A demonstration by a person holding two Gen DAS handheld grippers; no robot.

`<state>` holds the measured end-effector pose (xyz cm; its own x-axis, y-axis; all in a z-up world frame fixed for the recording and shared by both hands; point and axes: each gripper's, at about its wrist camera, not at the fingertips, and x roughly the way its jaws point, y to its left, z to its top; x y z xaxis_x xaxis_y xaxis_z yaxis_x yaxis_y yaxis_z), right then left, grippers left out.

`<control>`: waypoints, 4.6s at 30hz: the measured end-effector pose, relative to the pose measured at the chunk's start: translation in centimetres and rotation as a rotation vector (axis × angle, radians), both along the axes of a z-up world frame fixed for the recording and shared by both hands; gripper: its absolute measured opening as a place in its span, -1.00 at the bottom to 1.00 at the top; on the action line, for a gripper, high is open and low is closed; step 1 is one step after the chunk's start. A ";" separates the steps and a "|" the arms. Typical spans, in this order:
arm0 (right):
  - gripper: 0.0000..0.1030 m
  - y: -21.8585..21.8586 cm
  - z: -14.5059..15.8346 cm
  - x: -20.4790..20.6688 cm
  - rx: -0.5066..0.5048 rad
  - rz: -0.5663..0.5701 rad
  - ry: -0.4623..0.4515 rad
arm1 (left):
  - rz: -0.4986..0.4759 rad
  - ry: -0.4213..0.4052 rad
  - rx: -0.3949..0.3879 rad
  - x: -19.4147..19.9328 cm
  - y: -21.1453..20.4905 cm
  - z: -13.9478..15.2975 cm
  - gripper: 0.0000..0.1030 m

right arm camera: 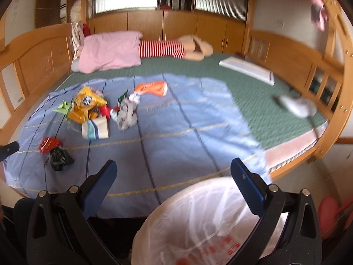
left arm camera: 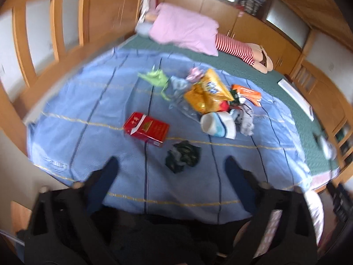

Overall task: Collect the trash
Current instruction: 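Grasp the black crumpled bag with the right tool while the left tool approaches the red box, then grasp the red Zhonghua cigarette box with the left tool, then carry the red box with the left tool into the bin while the right tool drops the black bag there, then grasp the yellow chip bag with the left tool while the right tool grasps the white paper cup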

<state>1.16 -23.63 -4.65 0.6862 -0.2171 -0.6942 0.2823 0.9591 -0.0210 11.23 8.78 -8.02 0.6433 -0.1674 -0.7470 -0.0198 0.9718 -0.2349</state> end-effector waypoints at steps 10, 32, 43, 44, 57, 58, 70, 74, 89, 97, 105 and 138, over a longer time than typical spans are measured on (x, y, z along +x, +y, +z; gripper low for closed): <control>0.35 4.5 -2.0 6.6 0.220 0.145 0.120 | -0.038 0.217 -0.192 12.0 4.7 -6.9 0.41; -0.29 17.8 -10.4 20.0 0.361 0.179 0.323 | 0.058 0.412 -0.516 17.0 7.1 -12.3 0.86; -0.28 16.3 -10.0 14.7 0.328 0.191 0.256 | -0.059 0.377 -0.081 18.1 -0.4 -13.8 0.94; -0.28 16.3 -10.2 14.7 0.333 0.197 0.261 | -0.076 0.368 -0.037 18.0 -1.0 -13.9 0.94; -0.28 15.9 -10.2 14.1 0.348 0.187 0.234 | -0.130 0.318 0.074 17.8 -2.0 -12.9 -0.06; -0.28 16.0 -10.2 14.1 0.347 0.189 0.235 | -0.125 0.331 0.017 17.7 -1.4 -12.7 -0.05; -0.26 16.8 -10.3 14.3 0.306 0.222 0.242 | 0.020 0.319 0.006 22.1 -1.3 -13.9 0.67; -0.27 16.5 -10.4 14.3 0.327 0.214 0.234 | 0.014 0.288 0.102 22.0 -2.1 -13.4 0.23; -0.26 2.7 0.1 3.3 0.226 0.090 -0.073 | -0.082 -0.138 -0.074 1.9 -0.8 0.9 0.15; -0.25 -6.1 -2.1 -4.7 0.200 -0.034 0.082 | -0.450 -0.195 -0.034 -5.9 -12.1 4.5 0.15; 0.31 -11.2 -5.4 -9.3 0.385 -0.186 0.091 | -0.797 -0.105 -0.125 -10.1 -20.2 2.8 0.15; 0.27 7.1 -3.1 22.2 0.389 0.287 0.085 | 0.000 0.158 -0.046 12.2 4.3 -7.2 0.33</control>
